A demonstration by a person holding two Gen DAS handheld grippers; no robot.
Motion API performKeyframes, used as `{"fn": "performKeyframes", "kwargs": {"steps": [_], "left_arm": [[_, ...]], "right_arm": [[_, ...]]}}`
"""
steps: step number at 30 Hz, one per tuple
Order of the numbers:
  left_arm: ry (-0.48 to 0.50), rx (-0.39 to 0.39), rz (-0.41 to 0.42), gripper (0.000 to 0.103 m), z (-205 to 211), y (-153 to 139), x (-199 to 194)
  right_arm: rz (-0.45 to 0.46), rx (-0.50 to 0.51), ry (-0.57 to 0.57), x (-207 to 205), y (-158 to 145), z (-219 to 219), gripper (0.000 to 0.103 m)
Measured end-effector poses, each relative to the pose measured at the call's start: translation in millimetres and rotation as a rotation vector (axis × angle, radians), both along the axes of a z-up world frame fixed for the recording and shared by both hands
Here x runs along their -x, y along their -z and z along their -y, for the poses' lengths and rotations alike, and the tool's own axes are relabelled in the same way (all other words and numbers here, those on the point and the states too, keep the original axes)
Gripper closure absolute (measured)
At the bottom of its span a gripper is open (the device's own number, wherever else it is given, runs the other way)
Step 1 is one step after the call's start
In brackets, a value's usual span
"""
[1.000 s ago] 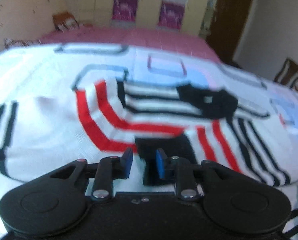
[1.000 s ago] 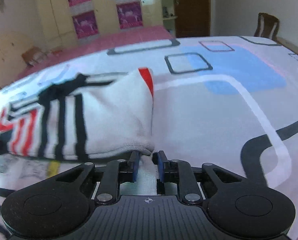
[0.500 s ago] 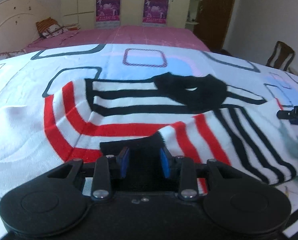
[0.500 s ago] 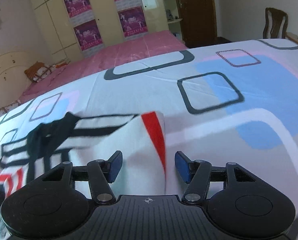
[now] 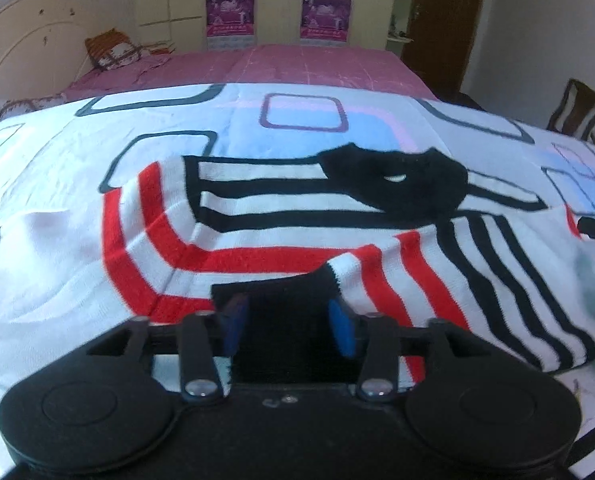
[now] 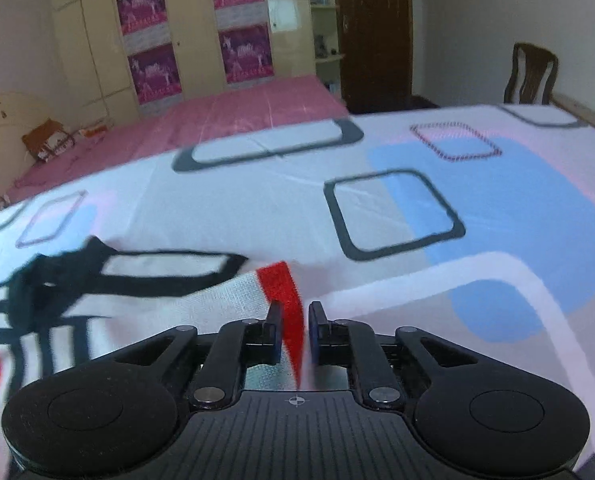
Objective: Fold small clothes
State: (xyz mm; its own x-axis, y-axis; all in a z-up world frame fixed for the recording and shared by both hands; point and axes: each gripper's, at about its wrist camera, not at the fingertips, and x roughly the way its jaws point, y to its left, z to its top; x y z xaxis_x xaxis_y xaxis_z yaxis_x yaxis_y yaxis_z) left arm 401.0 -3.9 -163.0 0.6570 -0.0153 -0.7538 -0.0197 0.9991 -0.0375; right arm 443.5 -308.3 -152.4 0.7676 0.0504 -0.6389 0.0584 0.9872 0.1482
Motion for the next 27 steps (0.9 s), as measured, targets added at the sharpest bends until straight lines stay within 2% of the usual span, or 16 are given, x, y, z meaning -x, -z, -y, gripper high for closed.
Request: {"fn": "performKeyframes", "kwargs": {"steps": [1,2,6,9,14,18,20,21,24,27], "left_arm": [[-0.006,-0.002,0.011,0.042,-1.8,-4.0,4.1],[-0.009,-0.004,0.023,0.041,-4.2,-8.2,9.1],[-0.027,0.014,0.023,0.038,-18.9,-18.4,25.0],[-0.068,0.028,0.015,0.038,-36.8,-22.1,38.2],[-0.157,0.037,0.003,0.037,-79.3,-24.2,62.2],[-0.256,0.056,-0.006,0.037,-124.3,-24.7,80.3],[-0.312,0.067,-0.005,0.037,-149.2,-25.3,89.5],[-0.341,0.075,-0.005,0.037,-162.0,-25.5,93.6],[-0.435,0.104,-0.004,0.037,-201.7,-24.0,104.6],[-0.511,0.147,-0.011,0.037,-236.8,-20.8,109.4]], "right_arm": [[0.014,0.003,-0.028,7.6,-5.0,-7.5,0.067],[0.025,0.011,-0.058,15.3,-8.7,-15.5,0.062],[0.024,-0.007,-0.2,40.4,-15.3,-60.7,0.062],[0.006,0.023,-0.301,53.0,-11.2,-105.6,0.062],[-0.002,0.037,-0.408,66.3,-4.0,-166.3,0.062],[-0.02,0.037,-0.441,67.0,4.5,-200.4,0.062],[-0.062,0.083,-0.451,60.8,15.2,-214.7,0.062],[-0.057,0.107,-0.444,61.6,16.9,-220.0,0.062],[-0.042,0.05,-0.439,62.5,8.1,-229.1,0.062],[0.0,0.055,-0.45,65.2,-0.1,-248.8,0.062]]}}
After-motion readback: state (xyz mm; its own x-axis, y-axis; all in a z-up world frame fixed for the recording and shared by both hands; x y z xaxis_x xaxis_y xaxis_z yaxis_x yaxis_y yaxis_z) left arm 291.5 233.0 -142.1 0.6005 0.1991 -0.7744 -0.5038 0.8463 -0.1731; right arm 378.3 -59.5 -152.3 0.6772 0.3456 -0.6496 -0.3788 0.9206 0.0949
